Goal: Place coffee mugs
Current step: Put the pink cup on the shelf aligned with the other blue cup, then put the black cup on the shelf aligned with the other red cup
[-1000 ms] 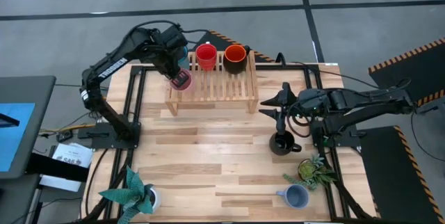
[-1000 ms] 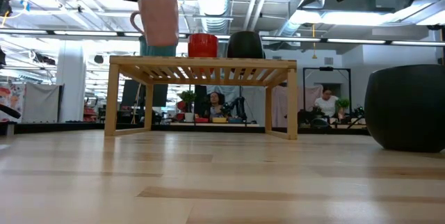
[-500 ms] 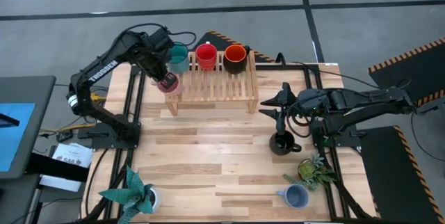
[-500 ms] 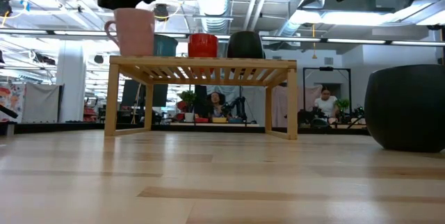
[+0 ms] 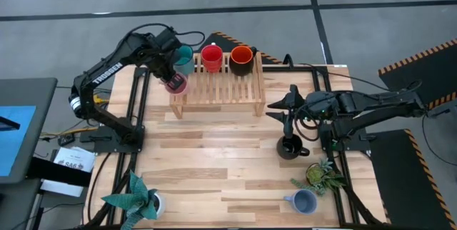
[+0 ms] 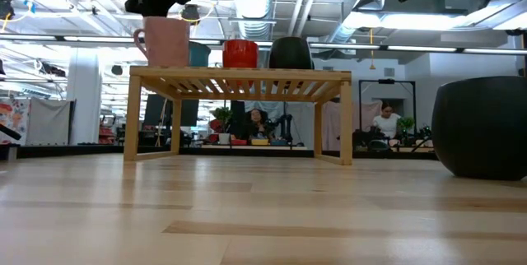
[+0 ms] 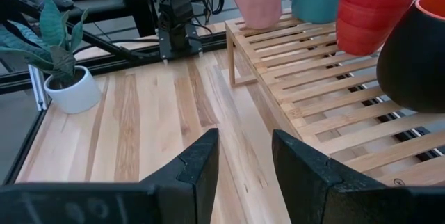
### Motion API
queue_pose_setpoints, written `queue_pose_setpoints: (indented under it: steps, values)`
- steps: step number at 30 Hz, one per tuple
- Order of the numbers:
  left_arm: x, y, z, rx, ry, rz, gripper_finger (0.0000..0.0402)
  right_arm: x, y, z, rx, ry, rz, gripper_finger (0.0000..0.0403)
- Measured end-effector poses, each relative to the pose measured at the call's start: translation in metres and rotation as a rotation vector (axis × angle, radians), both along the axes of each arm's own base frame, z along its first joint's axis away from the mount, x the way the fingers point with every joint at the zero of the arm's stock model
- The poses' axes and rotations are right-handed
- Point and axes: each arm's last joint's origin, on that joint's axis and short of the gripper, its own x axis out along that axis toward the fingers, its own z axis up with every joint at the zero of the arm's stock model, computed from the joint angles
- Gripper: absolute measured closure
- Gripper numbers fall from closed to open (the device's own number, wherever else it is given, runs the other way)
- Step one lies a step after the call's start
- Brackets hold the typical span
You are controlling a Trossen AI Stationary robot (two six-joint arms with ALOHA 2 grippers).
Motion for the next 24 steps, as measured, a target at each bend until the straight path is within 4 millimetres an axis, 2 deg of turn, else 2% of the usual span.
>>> queue_pose_setpoints:
  steps: [5,19,24]
  values:
    - [0.005,0.003,0.002,0.027,-0.053,-0.018,0.0344,0.000,0.000,0.001,0.001,-0.005,0.000,0.0241]
    - [0.005,0.005,0.004,0.083,-0.037,-0.042,0.0271,0.001,0.000,0.002,0.002,-0.020,0.000,0.0241]
    - [0.005,0.004,0.013,0.106,-0.069,-0.054,0.0248,0.001,0.000,0.003,0.004,-0.034,-0.001,0.0241]
